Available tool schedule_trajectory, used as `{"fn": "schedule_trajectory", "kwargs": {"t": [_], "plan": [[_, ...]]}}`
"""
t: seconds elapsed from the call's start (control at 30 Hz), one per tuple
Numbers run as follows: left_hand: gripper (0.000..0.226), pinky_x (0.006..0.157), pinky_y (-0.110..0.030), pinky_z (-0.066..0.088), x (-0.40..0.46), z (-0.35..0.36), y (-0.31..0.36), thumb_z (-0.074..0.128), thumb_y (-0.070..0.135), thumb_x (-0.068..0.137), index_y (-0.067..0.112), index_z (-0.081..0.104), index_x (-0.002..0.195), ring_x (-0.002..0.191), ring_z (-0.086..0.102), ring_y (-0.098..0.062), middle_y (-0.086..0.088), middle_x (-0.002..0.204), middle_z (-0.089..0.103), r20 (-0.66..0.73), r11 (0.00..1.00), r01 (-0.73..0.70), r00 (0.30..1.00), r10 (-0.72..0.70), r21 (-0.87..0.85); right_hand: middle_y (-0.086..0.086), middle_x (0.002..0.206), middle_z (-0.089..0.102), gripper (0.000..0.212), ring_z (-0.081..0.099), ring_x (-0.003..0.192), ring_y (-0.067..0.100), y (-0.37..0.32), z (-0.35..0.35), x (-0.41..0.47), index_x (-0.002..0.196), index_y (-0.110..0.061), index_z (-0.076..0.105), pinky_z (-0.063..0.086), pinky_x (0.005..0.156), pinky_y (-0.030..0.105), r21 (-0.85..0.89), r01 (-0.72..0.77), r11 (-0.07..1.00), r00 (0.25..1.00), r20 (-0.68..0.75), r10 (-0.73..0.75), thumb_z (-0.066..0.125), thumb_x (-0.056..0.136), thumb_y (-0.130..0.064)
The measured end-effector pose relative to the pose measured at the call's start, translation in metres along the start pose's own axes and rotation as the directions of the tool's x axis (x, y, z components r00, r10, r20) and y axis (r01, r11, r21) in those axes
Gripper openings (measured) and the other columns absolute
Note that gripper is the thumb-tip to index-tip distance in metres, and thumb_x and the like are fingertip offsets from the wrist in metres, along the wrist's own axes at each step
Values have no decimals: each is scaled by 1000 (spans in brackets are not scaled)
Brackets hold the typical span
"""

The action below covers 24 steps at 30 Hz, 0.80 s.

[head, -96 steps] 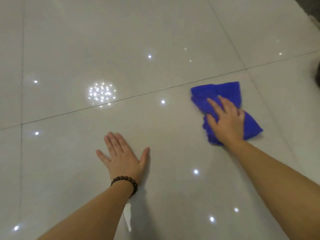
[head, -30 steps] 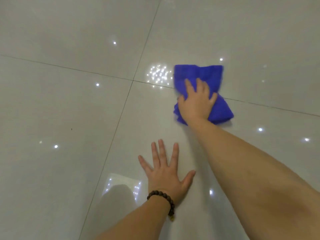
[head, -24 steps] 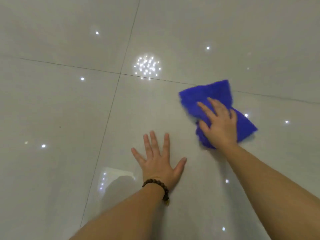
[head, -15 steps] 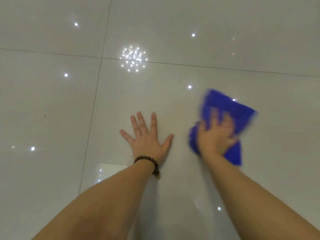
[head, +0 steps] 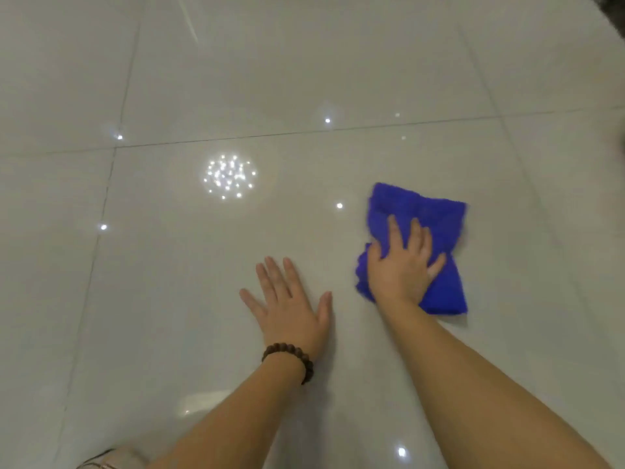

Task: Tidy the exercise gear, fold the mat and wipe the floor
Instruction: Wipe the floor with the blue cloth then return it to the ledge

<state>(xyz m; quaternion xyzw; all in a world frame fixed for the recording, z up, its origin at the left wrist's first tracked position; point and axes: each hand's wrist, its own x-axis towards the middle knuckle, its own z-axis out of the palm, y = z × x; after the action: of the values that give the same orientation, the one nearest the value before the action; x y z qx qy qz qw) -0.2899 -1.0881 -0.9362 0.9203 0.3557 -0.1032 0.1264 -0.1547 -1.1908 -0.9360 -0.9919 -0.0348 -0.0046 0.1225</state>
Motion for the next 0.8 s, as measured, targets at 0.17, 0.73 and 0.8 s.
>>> {"fn": "schedule_trajectory", "kwargs": {"t": [0.17, 0.73, 0.8], "plan": [[87, 109, -69, 8, -81, 40, 78, 34, 59, 82, -1, 34, 144, 143, 21, -40, -27, 152, 28, 42, 992, -123, 991, 124, -17, -3, 149, 39, 56, 34, 138, 20, 82, -16, -1, 139, -40, 43, 19, 112, 52, -15, 736, 677, 672, 146, -726, 40, 85, -55], [94, 109, -69, -4, -92, 45, 82, 15, 70, 86, 5, -1, 153, 146, -13, -37, -22, 159, -5, 46, 982, -119, 993, 113, 148, -1, 154, 30, 58, 25, 142, 22, 215, -54, 17, 142, -43, 35, 10, 112, 58, -115, 291, 950, 956, 79, -284, 35, 85, -59], [94, 110, -68, -6, -93, 45, 82, 12, 70, 86, 6, -6, 153, 146, -17, -35, -21, 159, -9, 33, 982, -110, 994, 107, 150, -2, 158, 15, 60, 8, 145, 22, 284, -82, 25, 146, -46, 22, 4, 109, 67, -135, -222, 966, 972, 47, 230, 29, 90, -63]]}}
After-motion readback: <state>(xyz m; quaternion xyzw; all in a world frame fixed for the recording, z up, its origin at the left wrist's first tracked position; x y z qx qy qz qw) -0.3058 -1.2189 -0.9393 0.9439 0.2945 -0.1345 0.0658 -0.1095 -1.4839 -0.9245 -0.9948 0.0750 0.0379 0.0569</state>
